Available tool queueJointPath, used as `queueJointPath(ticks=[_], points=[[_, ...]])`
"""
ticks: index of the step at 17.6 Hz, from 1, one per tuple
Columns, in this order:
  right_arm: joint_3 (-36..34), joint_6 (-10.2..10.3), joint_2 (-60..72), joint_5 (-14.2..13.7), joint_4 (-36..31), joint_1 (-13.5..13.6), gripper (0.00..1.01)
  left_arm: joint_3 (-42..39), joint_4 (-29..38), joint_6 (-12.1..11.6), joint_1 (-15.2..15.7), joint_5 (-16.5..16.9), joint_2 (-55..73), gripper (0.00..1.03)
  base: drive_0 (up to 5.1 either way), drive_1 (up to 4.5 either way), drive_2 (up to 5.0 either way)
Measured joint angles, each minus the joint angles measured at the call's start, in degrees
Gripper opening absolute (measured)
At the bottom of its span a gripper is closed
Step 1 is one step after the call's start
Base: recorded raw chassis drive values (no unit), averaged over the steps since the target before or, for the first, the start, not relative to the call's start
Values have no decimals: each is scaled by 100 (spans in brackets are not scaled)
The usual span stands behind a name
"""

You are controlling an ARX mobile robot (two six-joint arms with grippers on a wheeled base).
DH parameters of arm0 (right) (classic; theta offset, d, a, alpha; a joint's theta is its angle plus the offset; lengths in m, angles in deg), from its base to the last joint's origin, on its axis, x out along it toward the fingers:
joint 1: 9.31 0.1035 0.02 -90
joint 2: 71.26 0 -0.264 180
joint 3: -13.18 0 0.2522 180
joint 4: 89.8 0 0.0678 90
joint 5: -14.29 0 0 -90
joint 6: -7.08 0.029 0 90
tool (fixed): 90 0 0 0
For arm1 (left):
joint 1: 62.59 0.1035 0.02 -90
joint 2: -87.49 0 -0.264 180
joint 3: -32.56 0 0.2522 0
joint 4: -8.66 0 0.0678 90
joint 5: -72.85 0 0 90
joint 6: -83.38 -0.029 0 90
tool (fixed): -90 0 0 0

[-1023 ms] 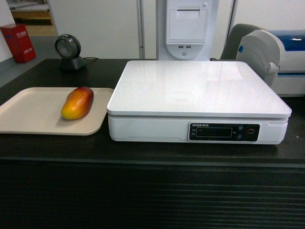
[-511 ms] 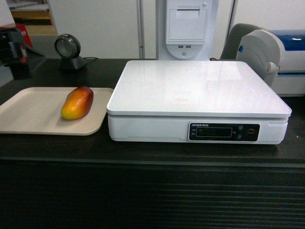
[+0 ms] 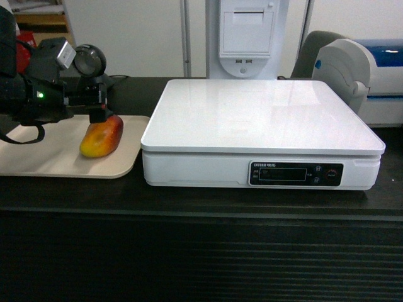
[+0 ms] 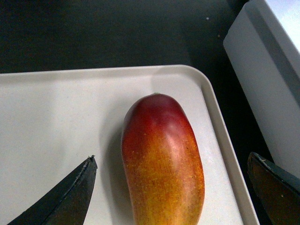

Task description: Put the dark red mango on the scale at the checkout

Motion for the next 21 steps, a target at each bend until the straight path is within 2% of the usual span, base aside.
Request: queueJointPath(ticks=[4, 9, 14, 17, 18, 19, 20, 21], points=[[0, 0, 0, 0, 0, 0, 98, 721, -461, -70, -37, 2, 417, 98, 0, 0, 0], [0, 0, 0, 0, 0, 0, 98, 1141, -874, -264, -85, -83, 866, 98, 0, 0, 0], [0, 0, 0, 0, 2, 0, 98, 1517, -1082, -321, -90, -151, 1178, 98, 0, 0, 0], [0, 0, 0, 0, 0, 0, 98, 1749, -1386, -435, -103, -136, 1353, 98, 0, 0, 0], [0, 0, 0, 0, 0, 0, 98, 1910, -1576, -603, -114, -181, 1545, 98, 0, 0, 0], [0, 0, 0, 0, 0, 0, 98, 1974, -1694, -627, -114, -197, 1545, 98, 0, 0, 0], [0, 0, 0, 0, 0, 0, 98, 1987, -1725, -688, -114, -225, 1556, 94, 0, 0, 0], [0, 0, 0, 0, 0, 0, 98, 1996, -1738, -734, -122, -249, 1569, 84, 0, 0, 0]])
